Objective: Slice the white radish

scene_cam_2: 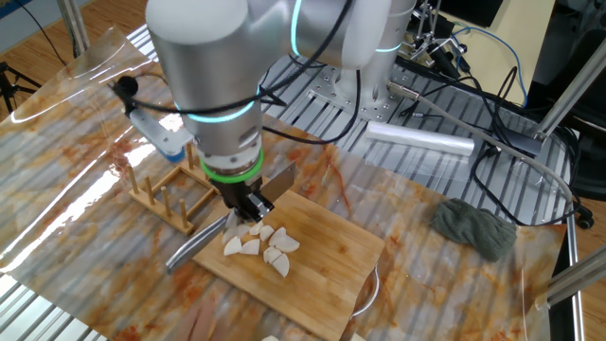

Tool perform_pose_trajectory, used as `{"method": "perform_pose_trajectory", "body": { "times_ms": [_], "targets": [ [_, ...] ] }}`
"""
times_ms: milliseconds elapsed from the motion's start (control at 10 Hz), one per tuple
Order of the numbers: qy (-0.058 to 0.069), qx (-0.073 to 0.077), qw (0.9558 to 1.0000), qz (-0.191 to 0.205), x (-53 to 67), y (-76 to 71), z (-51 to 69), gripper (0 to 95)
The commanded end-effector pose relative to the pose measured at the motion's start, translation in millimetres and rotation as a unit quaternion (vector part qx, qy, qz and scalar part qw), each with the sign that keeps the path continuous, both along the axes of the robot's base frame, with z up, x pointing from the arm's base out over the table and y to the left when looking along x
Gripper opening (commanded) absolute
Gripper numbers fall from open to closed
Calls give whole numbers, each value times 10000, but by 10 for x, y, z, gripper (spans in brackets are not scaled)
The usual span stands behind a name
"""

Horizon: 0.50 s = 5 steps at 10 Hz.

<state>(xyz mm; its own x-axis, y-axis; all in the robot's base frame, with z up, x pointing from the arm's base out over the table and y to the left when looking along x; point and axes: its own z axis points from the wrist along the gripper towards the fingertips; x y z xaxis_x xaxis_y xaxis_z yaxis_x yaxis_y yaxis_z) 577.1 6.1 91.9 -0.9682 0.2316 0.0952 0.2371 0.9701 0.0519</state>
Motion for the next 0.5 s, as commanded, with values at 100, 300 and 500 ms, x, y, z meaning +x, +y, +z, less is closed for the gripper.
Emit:
{"method": "perform_pose_trajectory", "body": {
  "times_ms": [100, 300, 500],
  "targets": [
    [21, -83, 10000, -44, -25, -7, 37, 0],
    [-87, -161, 9997, 128, 1, -4, 20, 0],
    [-139, -176, 9997, -107, 21, 0, 21, 0]
  ]
}}
